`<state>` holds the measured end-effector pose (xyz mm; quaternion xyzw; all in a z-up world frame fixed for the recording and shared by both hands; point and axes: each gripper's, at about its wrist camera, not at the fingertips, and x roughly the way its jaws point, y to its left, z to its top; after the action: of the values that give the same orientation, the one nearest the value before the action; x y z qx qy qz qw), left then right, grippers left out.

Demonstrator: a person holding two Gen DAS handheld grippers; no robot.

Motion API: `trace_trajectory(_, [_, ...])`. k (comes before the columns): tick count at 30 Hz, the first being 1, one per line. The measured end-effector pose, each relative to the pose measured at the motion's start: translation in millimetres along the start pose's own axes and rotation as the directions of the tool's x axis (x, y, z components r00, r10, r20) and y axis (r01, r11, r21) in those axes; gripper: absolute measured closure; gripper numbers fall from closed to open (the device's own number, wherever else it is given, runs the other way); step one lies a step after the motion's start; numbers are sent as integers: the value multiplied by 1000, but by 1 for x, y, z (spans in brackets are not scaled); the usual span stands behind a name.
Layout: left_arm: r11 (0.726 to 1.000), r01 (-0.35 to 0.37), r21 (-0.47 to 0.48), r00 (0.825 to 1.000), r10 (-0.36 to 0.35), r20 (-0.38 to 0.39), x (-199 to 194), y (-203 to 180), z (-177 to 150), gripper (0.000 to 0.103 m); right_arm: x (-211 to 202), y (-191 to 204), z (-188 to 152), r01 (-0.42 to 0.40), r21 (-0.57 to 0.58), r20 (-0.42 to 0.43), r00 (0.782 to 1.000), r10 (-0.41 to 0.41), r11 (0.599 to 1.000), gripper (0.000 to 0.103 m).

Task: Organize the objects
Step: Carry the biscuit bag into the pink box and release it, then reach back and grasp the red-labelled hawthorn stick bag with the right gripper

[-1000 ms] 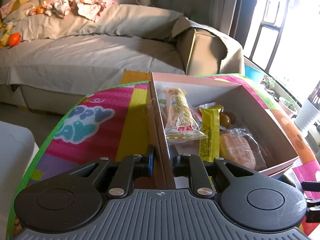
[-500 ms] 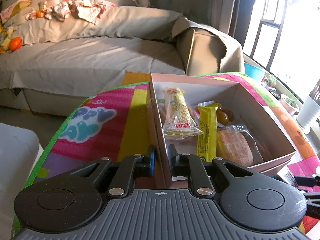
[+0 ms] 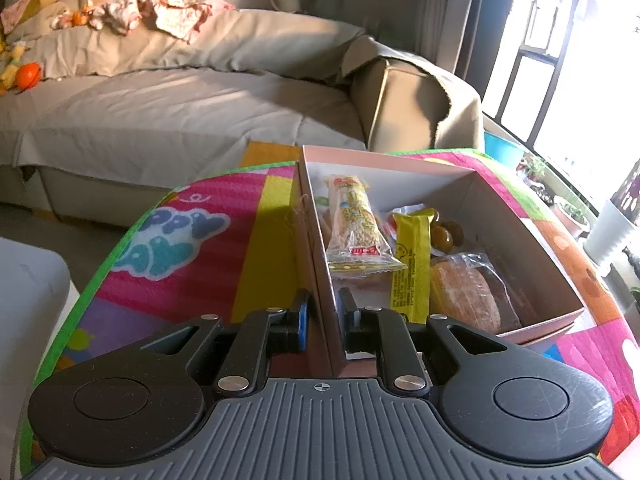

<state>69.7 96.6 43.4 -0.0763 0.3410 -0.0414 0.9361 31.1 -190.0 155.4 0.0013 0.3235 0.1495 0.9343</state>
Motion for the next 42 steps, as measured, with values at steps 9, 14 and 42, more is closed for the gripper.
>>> trace_trajectory(9, [1000, 0, 1, 1000, 0, 0, 0, 0, 0, 85, -6, 15, 55, -64, -13, 156, 986, 65, 998, 71])
trace_trajectory(14, [1000, 1, 1, 1000, -1, 1, 0, 0, 0, 85, 43, 27, 73, -111, 3, 100, 989, 110, 994, 71])
trace_trajectory(42, [1000, 2, 0, 1000, -2, 4, 0, -1, -1, 85, 104, -51, -11, 188, 96, -105, 978, -178, 977, 34])
